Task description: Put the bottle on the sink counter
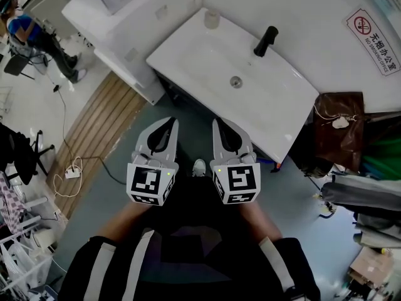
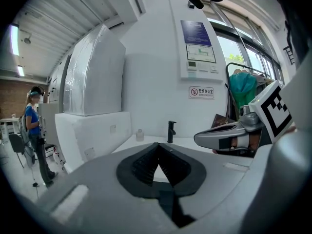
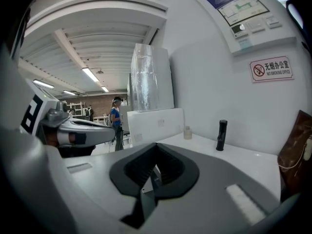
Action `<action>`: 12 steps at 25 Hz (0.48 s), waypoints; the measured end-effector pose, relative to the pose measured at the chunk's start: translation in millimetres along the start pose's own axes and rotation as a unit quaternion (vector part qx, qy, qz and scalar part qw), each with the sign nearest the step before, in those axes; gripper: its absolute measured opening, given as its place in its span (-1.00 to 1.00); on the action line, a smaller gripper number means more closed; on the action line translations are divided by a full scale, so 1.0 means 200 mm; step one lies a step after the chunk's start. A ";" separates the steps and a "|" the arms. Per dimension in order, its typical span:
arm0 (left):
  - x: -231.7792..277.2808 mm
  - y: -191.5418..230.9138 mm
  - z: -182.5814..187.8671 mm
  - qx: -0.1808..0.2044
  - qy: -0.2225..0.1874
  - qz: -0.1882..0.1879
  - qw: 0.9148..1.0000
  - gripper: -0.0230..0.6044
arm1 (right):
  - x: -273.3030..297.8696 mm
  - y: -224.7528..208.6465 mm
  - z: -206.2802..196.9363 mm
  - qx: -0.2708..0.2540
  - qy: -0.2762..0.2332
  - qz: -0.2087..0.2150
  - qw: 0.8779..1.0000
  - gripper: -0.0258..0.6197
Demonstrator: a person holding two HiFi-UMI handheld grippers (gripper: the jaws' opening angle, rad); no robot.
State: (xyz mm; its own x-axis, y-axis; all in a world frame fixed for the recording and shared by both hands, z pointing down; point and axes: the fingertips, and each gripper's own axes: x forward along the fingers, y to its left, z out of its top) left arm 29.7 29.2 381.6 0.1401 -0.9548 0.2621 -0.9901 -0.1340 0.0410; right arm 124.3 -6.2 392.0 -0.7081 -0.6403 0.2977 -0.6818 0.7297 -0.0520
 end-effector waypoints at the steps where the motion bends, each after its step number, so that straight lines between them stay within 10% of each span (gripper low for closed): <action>1: 0.00 0.00 0.00 0.000 -0.001 0.000 1.000 -0.93 | 0.00 0.00 0.00 -0.001 0.000 0.000 1.000 -0.92; 12: 0.00 0.01 0.02 0.001 -0.007 0.002 1.000 -0.93 | 0.00 -0.01 0.01 -0.011 -0.002 0.000 1.000 -0.92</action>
State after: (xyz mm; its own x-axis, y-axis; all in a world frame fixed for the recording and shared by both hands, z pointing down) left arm 28.1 27.5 377.7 0.1358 -0.9590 0.2488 -0.9907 -0.1307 0.0371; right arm 125.3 -7.7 389.2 -0.7083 -0.6417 0.2942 -0.6781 0.7343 -0.0310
